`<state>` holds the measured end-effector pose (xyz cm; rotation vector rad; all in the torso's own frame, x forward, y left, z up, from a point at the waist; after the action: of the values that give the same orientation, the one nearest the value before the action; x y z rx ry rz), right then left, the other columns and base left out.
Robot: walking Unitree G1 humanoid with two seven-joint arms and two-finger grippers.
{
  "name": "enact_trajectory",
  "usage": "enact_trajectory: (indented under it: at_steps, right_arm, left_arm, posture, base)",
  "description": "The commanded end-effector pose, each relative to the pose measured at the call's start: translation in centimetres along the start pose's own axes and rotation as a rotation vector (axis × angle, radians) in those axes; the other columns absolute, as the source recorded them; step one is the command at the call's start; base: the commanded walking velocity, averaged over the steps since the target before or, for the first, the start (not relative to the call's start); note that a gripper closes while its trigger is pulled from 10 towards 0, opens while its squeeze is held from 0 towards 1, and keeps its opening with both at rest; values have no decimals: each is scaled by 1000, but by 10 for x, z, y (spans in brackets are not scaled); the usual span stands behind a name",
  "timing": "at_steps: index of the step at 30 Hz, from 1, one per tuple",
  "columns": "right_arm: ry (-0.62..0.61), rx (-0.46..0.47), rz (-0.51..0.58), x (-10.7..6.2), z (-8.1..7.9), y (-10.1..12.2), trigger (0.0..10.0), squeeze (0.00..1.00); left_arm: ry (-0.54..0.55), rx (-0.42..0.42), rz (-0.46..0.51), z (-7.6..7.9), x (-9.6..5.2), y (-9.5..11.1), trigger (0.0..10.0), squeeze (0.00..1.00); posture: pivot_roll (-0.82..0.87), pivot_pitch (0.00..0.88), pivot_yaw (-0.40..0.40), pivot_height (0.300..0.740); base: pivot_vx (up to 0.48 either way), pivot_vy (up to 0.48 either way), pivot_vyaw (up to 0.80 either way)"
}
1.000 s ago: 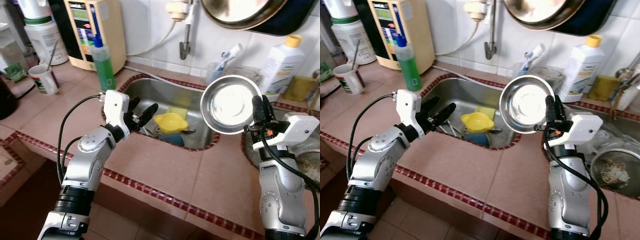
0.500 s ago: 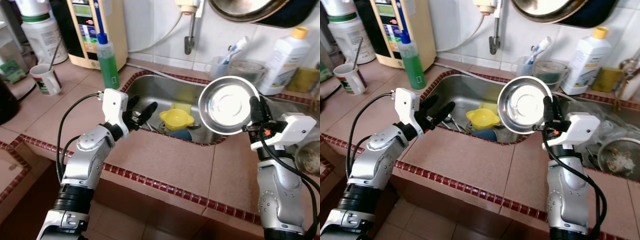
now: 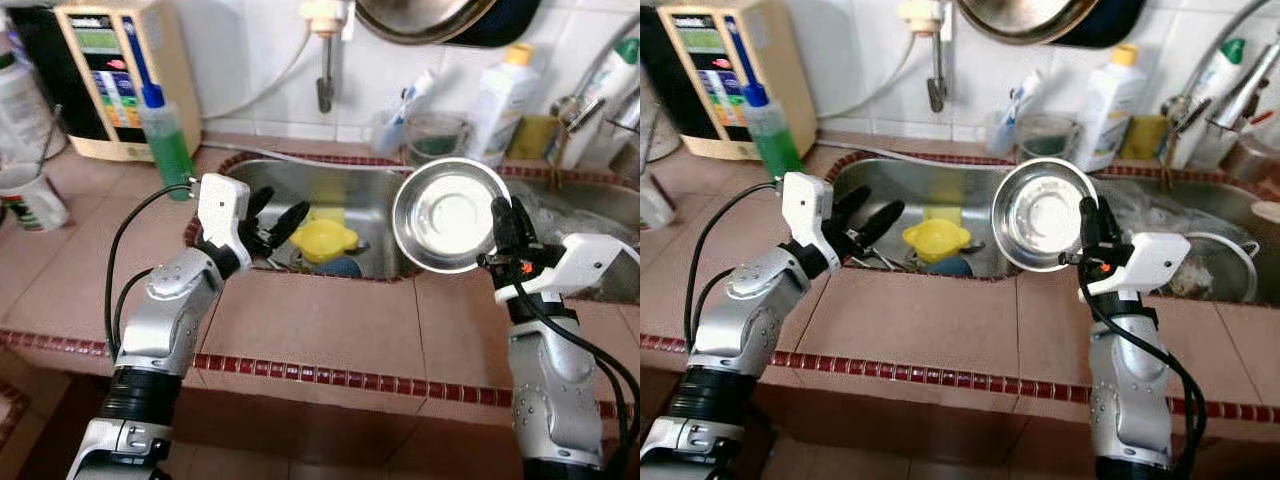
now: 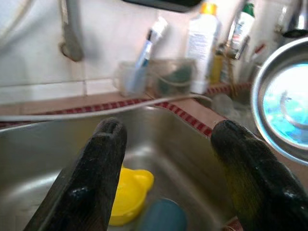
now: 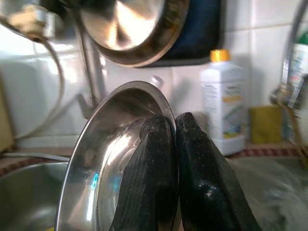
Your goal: Kitchen organization
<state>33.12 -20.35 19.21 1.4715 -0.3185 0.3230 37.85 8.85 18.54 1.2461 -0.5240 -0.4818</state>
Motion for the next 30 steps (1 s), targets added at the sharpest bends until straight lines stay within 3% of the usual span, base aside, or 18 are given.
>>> enact_trajectory:
  at_steps: [1,10,15,18,23,30]
  right_arm:
    - [9,-2,16,3,-2,4,10000,0]
    - [10,50,-70,3,1,-8,10000,0]
    - [13,60,-102,2,5,-8,10000,0]
    - [11,94,-145,5,7,-9,10000,0]
    - [34,71,-133,12,10,0,10000,0]
    - [90,135,-100,29,10,21,10000,0]
  left_arm:
    - [2,30,2,-1,-1,4,10000,0]
    - [7,65,-72,5,1,-4,10000,0]
    - [-27,35,-101,21,0,-3,10000,0]
    - [-83,-41,-96,38,-2,6,10000,0]
    - [-140,-45,-104,52,-6,15,10000,0]
    - [-184,-56,-137,67,-15,28,10000,0]
  posture:
    - [-137,36,37,740]
    - [-135,47,33,740]
    - [-136,97,27,740]
    - [-134,130,26,740]
    - [-133,186,26,740]
    - [-132,272,30,740]
  base:
    - [0,0,0]
    - [0,0,0]
    - [0,0,0]
    - [0,0,0]
    - [0,0,0]
    - [0,0,0]
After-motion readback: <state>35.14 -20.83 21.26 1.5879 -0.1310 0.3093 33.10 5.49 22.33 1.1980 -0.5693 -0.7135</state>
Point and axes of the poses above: a point about 5 cm out from each wrist's last joint towards the gripper, its own x axis pointing out of the wrist towards the gripper, its own y axis along the axis of the wrist's last joint, z = x × y, the point moved 5 cm from there along x, pointing out of the wrist towards the gripper, and after that the axes turned 12 degrees about -x, right-handed, at the moved point
